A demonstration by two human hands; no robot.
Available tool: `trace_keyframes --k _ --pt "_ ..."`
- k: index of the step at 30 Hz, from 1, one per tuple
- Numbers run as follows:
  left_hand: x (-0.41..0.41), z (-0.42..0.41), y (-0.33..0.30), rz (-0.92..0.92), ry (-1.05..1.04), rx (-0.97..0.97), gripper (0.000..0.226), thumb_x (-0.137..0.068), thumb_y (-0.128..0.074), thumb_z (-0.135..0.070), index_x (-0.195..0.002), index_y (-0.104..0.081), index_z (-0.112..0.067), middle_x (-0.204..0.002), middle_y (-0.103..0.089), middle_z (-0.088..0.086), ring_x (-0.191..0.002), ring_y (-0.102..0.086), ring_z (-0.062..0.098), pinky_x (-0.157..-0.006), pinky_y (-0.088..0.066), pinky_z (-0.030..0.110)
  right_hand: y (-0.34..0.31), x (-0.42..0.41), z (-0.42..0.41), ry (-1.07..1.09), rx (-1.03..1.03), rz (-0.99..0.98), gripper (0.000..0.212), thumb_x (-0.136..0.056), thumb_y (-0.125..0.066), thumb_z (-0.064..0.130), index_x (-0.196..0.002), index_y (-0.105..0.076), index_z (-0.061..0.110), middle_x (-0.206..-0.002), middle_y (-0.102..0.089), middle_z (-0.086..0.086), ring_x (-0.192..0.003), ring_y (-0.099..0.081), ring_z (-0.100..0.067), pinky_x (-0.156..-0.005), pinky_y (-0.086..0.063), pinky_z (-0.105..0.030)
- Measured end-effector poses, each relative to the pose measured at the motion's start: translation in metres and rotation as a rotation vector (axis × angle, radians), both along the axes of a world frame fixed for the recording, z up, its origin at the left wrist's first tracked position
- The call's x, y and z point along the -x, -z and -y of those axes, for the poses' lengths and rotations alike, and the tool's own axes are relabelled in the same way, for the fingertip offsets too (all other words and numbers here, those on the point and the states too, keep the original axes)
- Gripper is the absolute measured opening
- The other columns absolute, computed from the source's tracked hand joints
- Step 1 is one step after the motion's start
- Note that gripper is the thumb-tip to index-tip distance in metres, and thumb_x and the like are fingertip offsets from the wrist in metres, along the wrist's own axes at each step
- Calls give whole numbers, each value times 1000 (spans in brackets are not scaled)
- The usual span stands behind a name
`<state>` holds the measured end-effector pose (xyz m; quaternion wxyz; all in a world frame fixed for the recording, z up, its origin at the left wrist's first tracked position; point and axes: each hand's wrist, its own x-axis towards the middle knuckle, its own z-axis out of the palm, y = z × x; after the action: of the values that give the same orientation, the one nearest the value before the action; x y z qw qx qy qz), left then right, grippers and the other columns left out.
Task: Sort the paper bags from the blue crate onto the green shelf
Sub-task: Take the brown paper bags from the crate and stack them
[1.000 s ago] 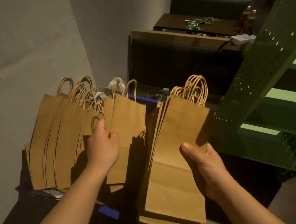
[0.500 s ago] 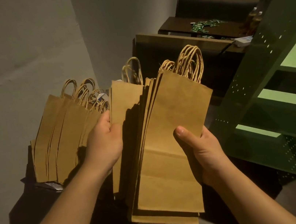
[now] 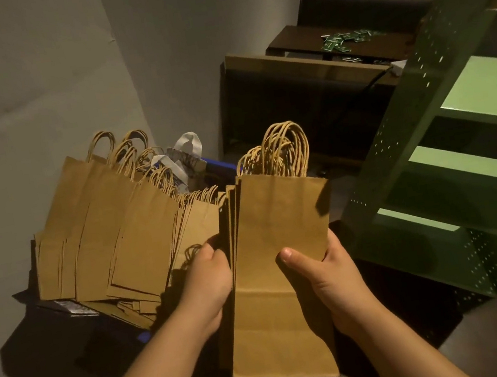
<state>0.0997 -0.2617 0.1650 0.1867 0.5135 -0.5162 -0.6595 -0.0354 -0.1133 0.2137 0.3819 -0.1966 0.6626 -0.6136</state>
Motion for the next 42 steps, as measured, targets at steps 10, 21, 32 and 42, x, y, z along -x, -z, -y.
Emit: trace_keyframes --k 10,21,32,42 --pt "17 -46 -22 -177 92 -153 114 -63 -64 -94 -155 -42 -30 -155 -51 -1 -142 -47 27 -119 -35 54 30 12 -16 -58 -89 62 64 -73 -88 44 -126 -53 41 -118 -72 10 -113 -68 -15 -104 -51 -43" --pt "24 -66 2 -163 87 -68 149 -32 -90 -79 -159 -31 -27 -152 -53 3 -142 -48 25 -119 -37 54 38 17 -29 -124 -224 105 95 -53 -90 65 -133 -54 29 -119 -73 7 -109 -70 -16 -102 -53 -43" --pt "26 -71 19 6 164 -31 121 -42 -86 -82 -146 -46 -35 -137 -64 -11 -132 -57 18 -114 -44 53 45 21 -38 -104 -125 222 39 -84 -80 14 -121 -66 10 -111 -77 -6 -105 -74 -22 -96 -55 -36" --pt "27 -78 39 124 239 -123 98 -62 -90 -61 -142 -49 -22 -130 -68 0 -123 -62 24 -109 -49 50 53 44 -75 -253 -541 -310 53 -81 -83 36 -118 -45 41 -109 -61 18 -102 -63 -6 -83 -54 -22"
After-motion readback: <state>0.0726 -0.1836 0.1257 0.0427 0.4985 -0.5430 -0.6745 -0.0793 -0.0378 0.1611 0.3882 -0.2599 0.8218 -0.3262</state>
